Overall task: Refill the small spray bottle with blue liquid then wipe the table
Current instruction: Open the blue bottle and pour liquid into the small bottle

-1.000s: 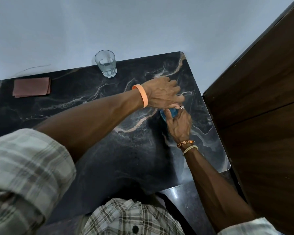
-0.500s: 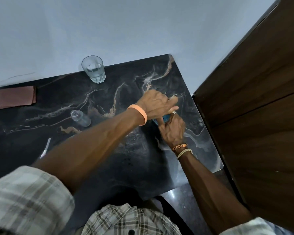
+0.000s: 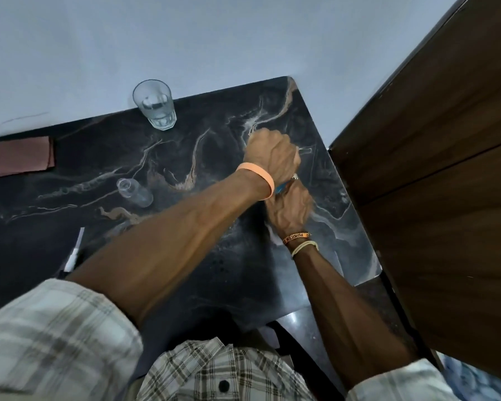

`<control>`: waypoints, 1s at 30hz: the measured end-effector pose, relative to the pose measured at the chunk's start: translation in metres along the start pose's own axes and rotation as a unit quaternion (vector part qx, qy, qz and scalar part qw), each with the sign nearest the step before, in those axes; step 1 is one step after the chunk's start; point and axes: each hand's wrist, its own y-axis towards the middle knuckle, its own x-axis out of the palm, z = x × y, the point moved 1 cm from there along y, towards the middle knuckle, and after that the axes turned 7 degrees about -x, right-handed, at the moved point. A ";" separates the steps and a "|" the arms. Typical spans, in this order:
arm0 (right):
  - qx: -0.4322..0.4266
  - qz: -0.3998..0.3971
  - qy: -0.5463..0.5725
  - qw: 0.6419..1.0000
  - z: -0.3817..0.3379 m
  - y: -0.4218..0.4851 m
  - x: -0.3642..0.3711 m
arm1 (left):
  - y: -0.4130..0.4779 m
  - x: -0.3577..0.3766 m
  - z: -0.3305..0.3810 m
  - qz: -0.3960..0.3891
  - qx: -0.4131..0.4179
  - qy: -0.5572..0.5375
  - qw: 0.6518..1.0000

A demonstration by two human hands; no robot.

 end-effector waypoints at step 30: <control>-0.049 0.016 -0.013 0.999 -0.001 -0.003 0.003 | -0.029 0.026 -0.051 -0.019 -0.012 -0.479 0.878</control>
